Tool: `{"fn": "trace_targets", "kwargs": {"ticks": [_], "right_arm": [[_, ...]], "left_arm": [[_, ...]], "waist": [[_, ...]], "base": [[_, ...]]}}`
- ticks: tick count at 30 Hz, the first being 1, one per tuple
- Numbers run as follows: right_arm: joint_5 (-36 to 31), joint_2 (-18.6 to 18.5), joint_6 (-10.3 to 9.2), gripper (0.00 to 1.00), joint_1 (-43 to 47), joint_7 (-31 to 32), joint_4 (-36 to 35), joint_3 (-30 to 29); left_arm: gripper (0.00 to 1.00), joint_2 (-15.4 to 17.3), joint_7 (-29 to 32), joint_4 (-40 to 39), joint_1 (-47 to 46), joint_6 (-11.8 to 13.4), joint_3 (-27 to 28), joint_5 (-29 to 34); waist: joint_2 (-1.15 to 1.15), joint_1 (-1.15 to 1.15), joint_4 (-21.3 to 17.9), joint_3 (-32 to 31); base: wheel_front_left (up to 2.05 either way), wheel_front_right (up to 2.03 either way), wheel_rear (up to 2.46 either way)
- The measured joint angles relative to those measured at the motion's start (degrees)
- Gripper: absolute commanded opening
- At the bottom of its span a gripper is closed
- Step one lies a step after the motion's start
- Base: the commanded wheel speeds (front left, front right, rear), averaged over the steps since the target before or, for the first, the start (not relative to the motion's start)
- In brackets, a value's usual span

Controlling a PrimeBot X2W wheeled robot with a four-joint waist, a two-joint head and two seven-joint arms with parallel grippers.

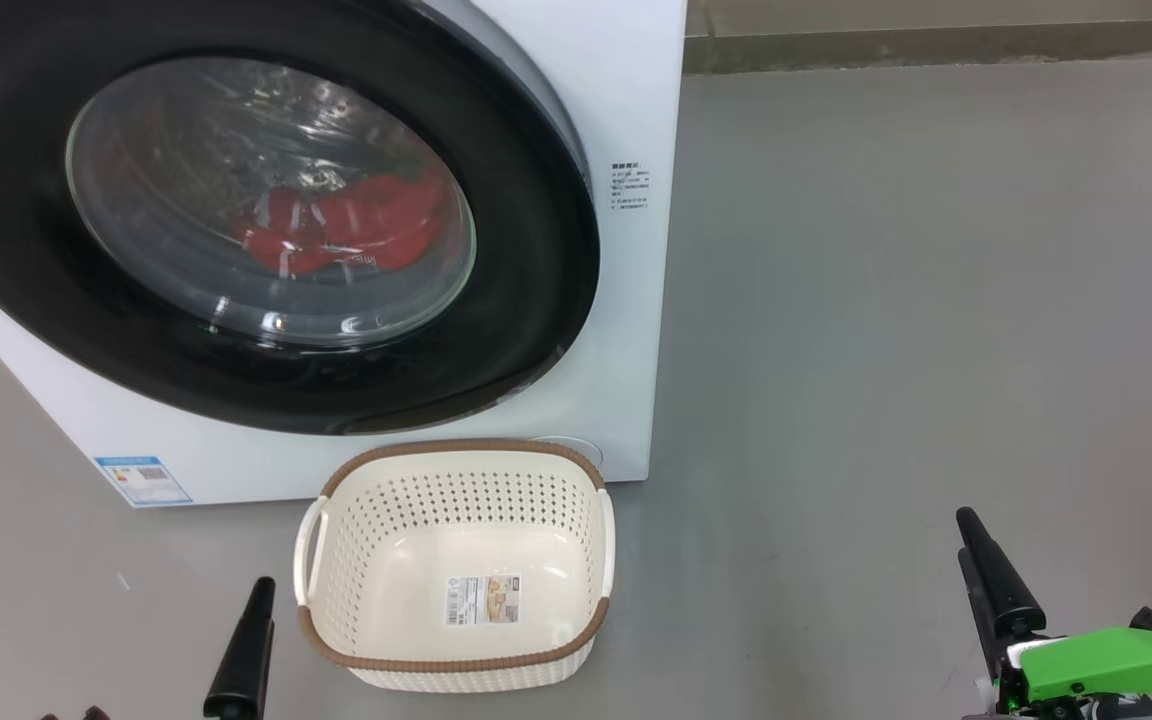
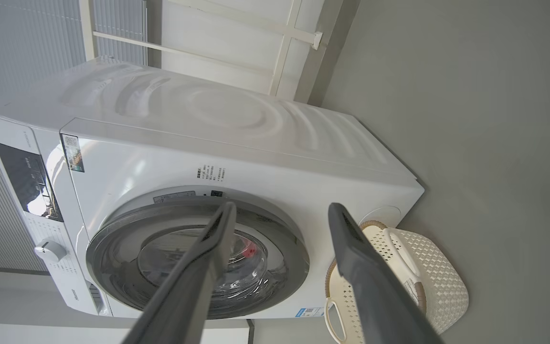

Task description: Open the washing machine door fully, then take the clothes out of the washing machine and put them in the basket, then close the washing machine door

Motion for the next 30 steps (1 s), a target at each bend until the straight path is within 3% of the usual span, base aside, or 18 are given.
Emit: {"fn": "trace_targets", "kwargs": {"ticks": [30], "right_arm": [[-20.7, -1.1, 0.0, 1.0, 0.3, -5.0, -0.3, 2.9]], "left_arm": [[1.0, 0.5, -4.9, -4.5, 1.2, 0.0, -1.4, 25.0]], "waist": [[0.0, 0.0, 0.2, 0.5]], "base": [[0.0, 0.0, 0.0]]}}
